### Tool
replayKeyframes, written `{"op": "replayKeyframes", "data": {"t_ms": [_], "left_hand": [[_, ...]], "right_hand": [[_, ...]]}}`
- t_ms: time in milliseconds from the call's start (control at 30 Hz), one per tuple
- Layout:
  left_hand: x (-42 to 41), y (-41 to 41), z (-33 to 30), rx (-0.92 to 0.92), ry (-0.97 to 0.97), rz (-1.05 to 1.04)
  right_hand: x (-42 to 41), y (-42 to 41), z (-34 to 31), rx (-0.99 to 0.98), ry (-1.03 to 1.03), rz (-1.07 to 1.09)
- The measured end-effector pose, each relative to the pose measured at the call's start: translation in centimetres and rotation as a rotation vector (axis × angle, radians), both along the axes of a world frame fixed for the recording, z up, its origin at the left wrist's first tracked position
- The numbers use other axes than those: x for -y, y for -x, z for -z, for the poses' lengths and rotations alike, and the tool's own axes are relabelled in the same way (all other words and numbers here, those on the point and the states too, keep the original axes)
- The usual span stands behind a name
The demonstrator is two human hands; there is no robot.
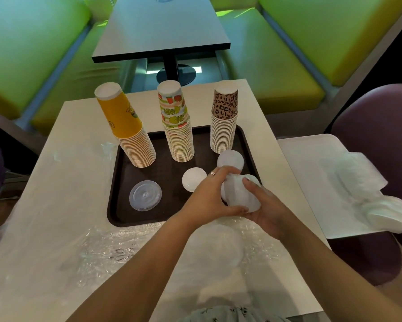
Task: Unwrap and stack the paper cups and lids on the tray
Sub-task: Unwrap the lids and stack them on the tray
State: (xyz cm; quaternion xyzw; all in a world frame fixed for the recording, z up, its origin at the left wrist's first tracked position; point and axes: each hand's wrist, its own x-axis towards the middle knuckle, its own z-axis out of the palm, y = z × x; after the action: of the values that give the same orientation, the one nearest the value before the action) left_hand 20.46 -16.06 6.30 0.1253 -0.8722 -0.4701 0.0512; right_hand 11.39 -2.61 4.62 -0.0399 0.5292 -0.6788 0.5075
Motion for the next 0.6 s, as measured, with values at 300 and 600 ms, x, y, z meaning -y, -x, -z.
{"op": "replayKeyframes", "data": {"t_ms": [300, 600], "left_hand": [[-0.7, 1.6, 0.7, 0.032, 0.106, 0.058], [-1.3, 2.8, 1.7, 0.043, 0.070, -0.027]], "right_hand": [[-0.1, 1.1, 0.2, -0.157, -0.105, -0.027], [-0.8, 2.2, 0.7, -0.104, -0.076, 0.003]]}}
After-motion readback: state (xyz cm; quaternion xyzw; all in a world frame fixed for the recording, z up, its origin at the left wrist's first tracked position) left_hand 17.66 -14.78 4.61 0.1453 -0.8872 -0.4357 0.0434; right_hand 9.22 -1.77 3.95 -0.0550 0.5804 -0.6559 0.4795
